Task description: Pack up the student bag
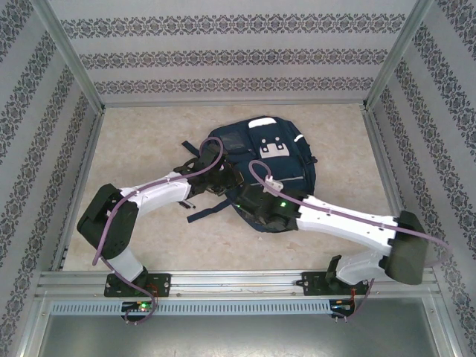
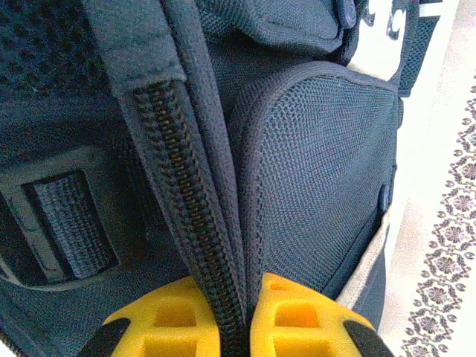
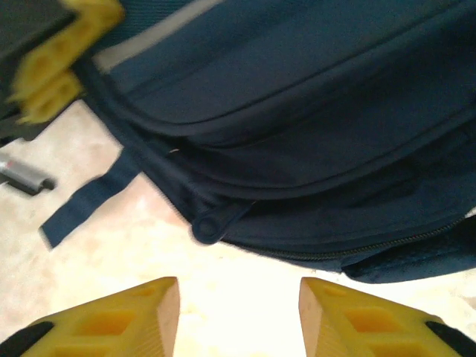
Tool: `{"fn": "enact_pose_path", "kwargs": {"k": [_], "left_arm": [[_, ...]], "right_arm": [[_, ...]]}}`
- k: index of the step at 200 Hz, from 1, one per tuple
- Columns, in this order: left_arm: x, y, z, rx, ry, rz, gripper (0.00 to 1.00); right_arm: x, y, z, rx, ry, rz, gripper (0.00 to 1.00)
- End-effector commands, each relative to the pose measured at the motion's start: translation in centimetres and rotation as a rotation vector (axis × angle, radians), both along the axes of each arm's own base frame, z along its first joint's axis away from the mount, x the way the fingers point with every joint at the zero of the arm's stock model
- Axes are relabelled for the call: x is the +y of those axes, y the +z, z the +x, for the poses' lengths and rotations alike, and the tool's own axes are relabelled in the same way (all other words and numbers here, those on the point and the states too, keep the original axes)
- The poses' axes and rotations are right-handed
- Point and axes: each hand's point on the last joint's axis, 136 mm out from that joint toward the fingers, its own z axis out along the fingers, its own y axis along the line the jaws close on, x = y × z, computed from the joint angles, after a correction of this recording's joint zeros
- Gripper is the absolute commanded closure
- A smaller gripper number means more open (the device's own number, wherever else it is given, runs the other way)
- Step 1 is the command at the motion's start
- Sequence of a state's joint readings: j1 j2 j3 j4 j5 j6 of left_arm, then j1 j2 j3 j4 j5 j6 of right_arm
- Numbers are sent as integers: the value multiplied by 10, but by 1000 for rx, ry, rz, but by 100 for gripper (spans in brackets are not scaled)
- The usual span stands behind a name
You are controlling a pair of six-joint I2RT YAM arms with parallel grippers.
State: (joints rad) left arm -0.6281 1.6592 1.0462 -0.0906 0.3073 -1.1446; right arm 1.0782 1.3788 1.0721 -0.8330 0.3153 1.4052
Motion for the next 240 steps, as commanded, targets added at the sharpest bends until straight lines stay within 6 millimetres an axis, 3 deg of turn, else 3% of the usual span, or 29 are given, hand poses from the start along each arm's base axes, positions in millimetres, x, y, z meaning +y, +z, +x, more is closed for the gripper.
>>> {"fn": "enact_pose_path", "kwargs": {"k": [1,42,76,98,121,161,196,240], "left_arm": [[0,28,1,-49,6,-56,100],[2,26,-1,-50,8,-54,100],[2,24,-1,-47,9,-57,100],[0,27,0,-52,5,-62,100],[0,28,0,-55,2,-60,100],[0,27,0,-55,-2,-58,100],[2,27,0,-56,-1,-54,100],[5,35,7,-61,2,-65,100]], "right_arm": [[3,0,0,34,-212,72,52],[15,2,22,-11,-215,27,52],[23,-17,21,27,-212,-13,52],[12,-28,20,24,-215,-76,54],[-4,-32,17,14,-210,-144,65],[-30,-24,14,-26,-179,-254,81],[-36,-19,16,-58,-77,-304,100],[-48,-23,11,-59,67,-346,100]]}}
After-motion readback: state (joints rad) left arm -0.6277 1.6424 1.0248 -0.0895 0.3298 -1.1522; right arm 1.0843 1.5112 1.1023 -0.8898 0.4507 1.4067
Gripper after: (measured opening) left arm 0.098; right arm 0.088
